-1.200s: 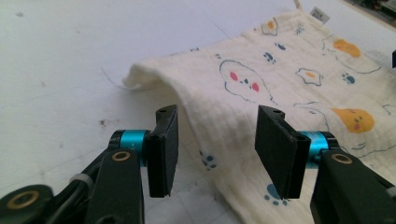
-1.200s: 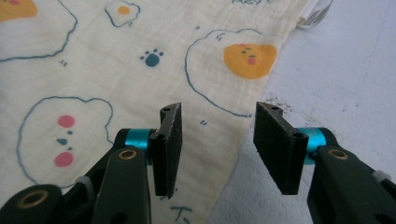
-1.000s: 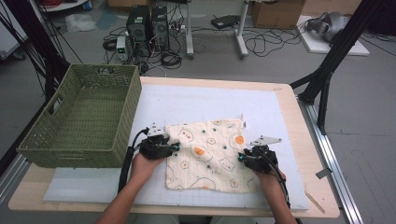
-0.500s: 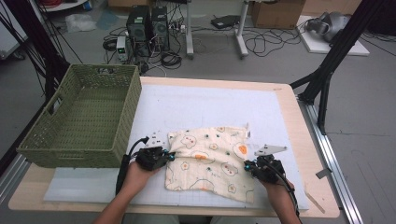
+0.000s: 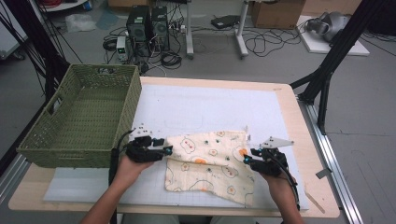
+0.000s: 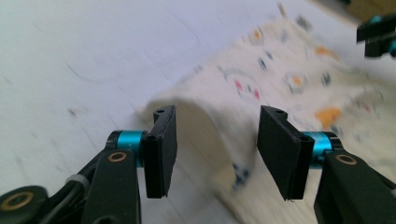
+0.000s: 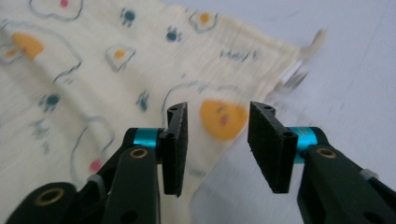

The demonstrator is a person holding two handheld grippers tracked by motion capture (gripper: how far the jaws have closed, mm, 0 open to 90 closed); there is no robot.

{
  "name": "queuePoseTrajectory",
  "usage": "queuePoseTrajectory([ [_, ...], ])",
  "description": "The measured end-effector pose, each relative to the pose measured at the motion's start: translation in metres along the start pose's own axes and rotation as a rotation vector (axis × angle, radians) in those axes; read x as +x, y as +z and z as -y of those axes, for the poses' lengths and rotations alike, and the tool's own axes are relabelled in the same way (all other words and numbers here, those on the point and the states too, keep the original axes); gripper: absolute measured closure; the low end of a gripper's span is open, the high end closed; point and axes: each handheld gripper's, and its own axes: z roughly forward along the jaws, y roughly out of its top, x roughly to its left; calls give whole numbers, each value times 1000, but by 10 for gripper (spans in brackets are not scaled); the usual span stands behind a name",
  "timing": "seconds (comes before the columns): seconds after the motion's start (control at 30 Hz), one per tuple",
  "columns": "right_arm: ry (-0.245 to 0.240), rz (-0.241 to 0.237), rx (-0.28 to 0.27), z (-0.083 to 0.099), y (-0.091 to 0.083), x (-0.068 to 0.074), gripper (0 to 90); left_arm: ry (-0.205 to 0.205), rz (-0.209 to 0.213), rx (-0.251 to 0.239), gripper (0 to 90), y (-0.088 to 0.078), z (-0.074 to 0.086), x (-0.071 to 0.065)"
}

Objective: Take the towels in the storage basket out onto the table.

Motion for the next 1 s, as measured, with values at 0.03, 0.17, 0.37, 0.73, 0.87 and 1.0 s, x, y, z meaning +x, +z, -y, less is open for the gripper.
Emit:
queuePoseTrajectory([
  [0.03, 0, 9, -8, -5, 3, -3, 555, -10, -3, -17, 473, 1, -4, 3],
  [0.17, 15, 54, -25, -20, 18, -17, 533, -15, -33, -53, 473, 8, -18, 8],
  [0.37, 16, 105, -17, -35, 44, -33, 515, -17, -99, -2, 536, 35, -26, 22],
  [0.73, -1, 113, 60, -38, 79, -37, 446, 129, -32, 166, 513, 80, -11, 12],
  [0.87, 7, 95, 62, -37, 80, -38, 488, 195, -83, 175, 539, 81, -10, 5],
  [1.0, 25, 53, 59, -37, 80, -39, 616, 220, -76, 178, 864, 80, -11, 5],
])
